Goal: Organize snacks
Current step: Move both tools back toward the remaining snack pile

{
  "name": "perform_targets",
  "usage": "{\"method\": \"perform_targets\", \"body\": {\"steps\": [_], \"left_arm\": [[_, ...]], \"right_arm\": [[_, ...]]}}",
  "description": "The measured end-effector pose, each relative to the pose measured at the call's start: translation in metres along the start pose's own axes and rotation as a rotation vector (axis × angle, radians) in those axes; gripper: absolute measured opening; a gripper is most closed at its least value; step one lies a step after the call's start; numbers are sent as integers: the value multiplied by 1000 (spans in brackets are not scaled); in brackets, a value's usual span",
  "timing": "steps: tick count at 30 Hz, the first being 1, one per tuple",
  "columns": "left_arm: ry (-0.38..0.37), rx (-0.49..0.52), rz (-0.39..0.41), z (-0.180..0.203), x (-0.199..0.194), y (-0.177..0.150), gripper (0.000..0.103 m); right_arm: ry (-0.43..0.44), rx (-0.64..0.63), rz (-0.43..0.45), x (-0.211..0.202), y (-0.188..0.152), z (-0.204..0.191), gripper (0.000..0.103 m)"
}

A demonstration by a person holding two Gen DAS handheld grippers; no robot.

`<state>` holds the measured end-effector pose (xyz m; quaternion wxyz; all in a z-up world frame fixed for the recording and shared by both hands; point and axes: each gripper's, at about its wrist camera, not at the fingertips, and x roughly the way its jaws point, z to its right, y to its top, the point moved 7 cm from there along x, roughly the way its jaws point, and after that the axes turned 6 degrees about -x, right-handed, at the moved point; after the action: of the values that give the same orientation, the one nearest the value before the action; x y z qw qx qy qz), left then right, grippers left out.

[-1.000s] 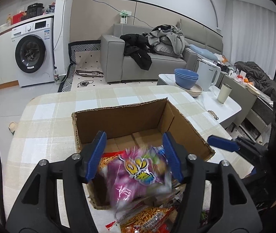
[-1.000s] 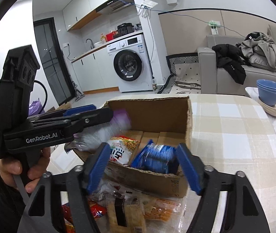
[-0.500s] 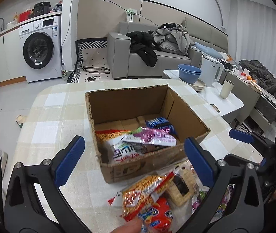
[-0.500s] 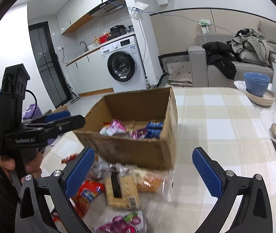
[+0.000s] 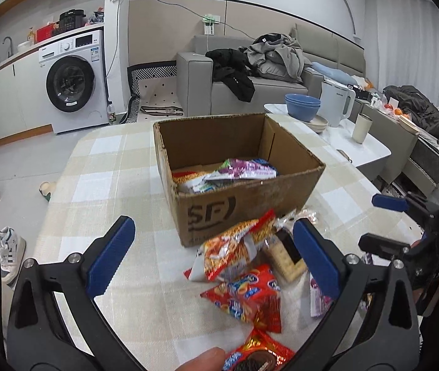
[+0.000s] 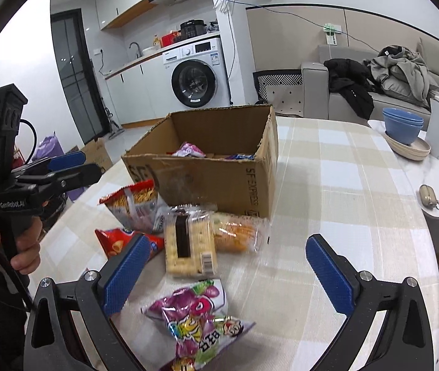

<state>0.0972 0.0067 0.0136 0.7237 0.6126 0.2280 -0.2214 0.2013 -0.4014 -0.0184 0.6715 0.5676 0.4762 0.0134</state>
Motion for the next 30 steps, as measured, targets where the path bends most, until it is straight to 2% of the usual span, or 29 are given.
{"method": "perform_targets", "body": {"steps": [13, 18, 22, 30], "left_arm": [[12, -9, -49, -13, -21, -50, 102], [7, -10, -73, -14, -25, -57, 102], [13, 41, -104, -7, -25, -67, 102], [-33, 129, -159, 7, -24, -77, 102]], "right_arm": [[17, 0, -21, -8, -14, -16, 102], [27, -13, -55, -9, -27, -19, 102], [24, -45, -76, -8, -34, -21, 102], [47, -86, -116, -4, -42, -28, 102]]}}
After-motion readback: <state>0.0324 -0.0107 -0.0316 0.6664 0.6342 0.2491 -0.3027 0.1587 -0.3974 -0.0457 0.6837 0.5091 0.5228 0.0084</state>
